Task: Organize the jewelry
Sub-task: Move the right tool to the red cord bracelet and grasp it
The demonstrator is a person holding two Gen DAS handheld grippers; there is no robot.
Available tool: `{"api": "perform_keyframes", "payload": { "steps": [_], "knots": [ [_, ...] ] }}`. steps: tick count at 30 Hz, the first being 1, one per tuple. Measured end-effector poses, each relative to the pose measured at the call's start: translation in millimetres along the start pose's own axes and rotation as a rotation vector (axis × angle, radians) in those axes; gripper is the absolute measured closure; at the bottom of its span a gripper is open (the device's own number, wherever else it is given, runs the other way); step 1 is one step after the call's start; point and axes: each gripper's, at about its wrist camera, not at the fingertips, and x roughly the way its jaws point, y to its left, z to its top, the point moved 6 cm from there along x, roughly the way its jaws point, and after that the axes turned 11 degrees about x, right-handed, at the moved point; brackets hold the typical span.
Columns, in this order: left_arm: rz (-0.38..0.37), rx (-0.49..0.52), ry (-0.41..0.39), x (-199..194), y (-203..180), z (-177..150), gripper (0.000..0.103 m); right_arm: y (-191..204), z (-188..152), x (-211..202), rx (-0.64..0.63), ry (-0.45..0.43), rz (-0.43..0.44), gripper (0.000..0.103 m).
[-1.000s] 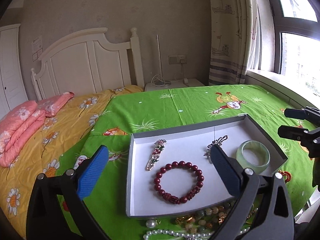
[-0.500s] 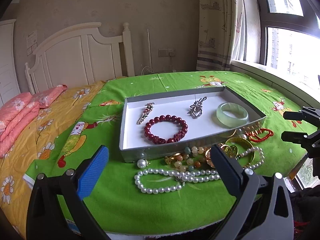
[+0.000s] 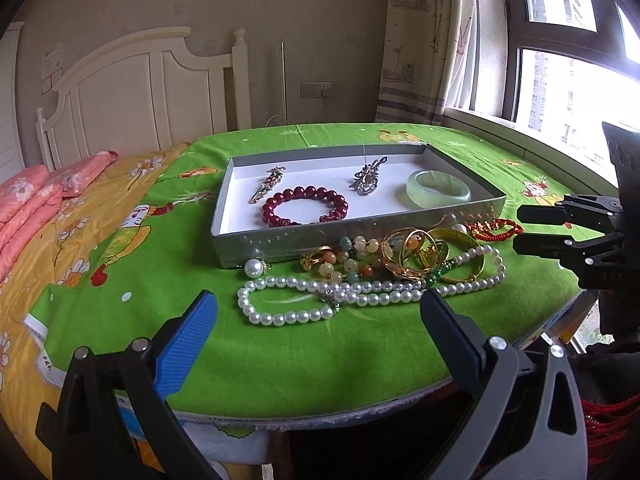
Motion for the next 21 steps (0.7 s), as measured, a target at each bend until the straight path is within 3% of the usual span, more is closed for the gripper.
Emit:
{"api": "perform_keyframes", "payload": {
  "steps": [6, 10, 15, 21],
  "knots": [
    [-0.011, -0.005, 0.007, 2, -1, -1, 0.003, -11, -8, 17, 0.002, 0.072, -0.019, 0.060],
    [-0.020, -0.023, 0.015, 4, 2, -3, 0.003, -19, -14, 11, 0.030, 0.062, -0.014, 0.080],
    [-0.026, 0.001, 0.011, 4, -4, 0, 0.003, -21, -16, 7, 0.056, 0.052, 0.026, 0.093],
    [-0.078, 0.042, -0.009, 6, -18, 13, 0.006, -12, -19, -1, 0.046, 0.057, 0.061, 0.096]
  ]
}}
